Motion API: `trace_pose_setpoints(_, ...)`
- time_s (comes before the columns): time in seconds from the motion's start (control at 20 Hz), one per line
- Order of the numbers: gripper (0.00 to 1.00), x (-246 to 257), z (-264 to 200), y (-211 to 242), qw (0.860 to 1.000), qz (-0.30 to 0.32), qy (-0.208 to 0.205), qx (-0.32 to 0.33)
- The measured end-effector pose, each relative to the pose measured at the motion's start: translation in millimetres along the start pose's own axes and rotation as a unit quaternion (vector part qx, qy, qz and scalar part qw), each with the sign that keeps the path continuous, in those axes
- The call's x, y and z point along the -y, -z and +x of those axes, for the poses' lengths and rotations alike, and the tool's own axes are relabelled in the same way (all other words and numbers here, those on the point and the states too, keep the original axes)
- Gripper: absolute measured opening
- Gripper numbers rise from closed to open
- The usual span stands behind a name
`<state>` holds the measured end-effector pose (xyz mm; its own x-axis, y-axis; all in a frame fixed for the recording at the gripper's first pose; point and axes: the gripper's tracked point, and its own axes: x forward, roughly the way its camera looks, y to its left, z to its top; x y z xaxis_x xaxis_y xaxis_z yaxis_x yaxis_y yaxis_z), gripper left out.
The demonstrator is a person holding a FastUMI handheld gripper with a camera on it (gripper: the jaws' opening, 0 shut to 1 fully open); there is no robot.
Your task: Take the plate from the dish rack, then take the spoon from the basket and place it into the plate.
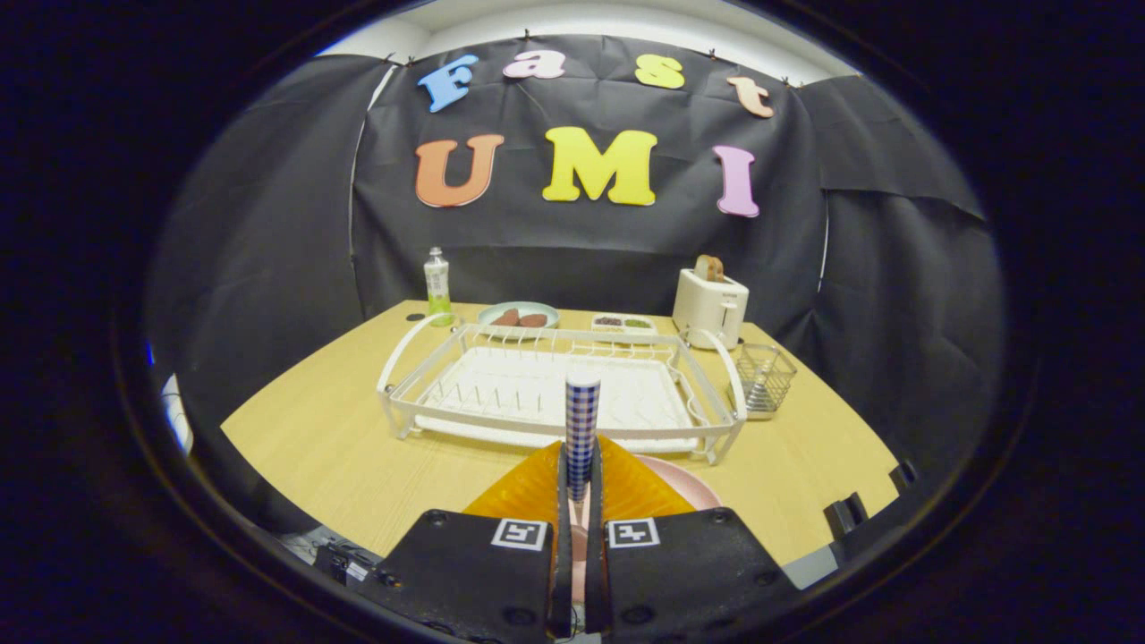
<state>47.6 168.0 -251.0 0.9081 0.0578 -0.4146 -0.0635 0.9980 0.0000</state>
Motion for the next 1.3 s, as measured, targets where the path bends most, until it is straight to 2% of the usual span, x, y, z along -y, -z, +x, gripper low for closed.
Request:
trace_pose_setpoints(0.25,0.11,4.0,10.1,7.4,1.000,-0.013,0.012,-0.001)
trace_pose_setpoints(0.45,0.21,7.6,12.9,4.0,1.000,-0.012,-0.001,-0.005)
trace_pose_setpoints(0.55,0.39,17.5,9.3,-2.1,1.000,-0.010,0.002,-0.001)
trace_pose_setpoints(0.6,0.64,22.4,7.0,-5.2,1.000,-0.010,0.003,0.000)
trace_pose_setpoints(0.8,1.00,43.9,-2.6,-23.8,1.000,-0.006,0.014,0.002)
trace_pose_setpoints(1.3,1.00,86.1,-53.3,-128.4,0.997,0.013,0.029,0.063)
